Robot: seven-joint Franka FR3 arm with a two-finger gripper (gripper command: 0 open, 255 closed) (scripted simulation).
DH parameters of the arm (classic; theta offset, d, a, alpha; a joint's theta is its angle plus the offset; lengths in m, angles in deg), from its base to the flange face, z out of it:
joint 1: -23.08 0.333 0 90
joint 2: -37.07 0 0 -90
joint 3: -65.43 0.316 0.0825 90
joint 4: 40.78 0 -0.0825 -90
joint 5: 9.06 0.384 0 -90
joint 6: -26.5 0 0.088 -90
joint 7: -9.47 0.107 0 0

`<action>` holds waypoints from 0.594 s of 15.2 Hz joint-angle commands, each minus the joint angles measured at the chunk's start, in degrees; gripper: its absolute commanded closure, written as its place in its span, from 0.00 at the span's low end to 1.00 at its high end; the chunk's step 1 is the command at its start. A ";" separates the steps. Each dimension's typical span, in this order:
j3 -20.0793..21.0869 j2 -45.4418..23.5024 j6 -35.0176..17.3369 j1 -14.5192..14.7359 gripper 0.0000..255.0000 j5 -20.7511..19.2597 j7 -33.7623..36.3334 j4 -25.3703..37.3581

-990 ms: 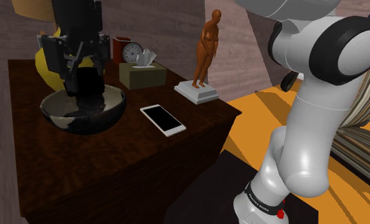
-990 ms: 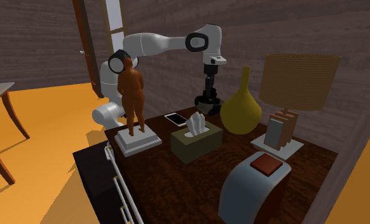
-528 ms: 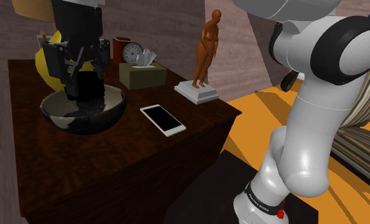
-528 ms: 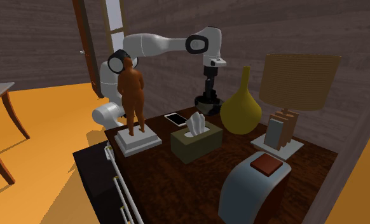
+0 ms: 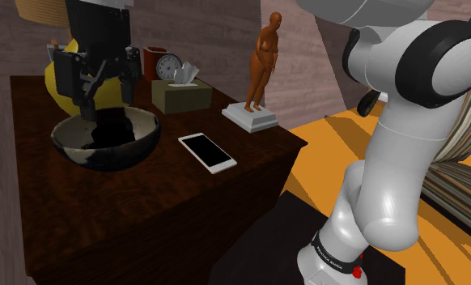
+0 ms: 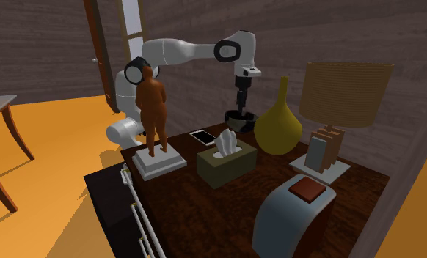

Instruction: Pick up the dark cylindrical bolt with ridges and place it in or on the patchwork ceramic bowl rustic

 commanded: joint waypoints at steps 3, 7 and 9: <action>0.23 -2.63 6.96 0.75 0.00 -0.94 0.47 9.46; 0.28 -3.60 8.96 1.08 0.00 -1.29 0.62 12.39; 0.28 -3.60 8.97 1.08 0.00 -1.29 0.62 12.39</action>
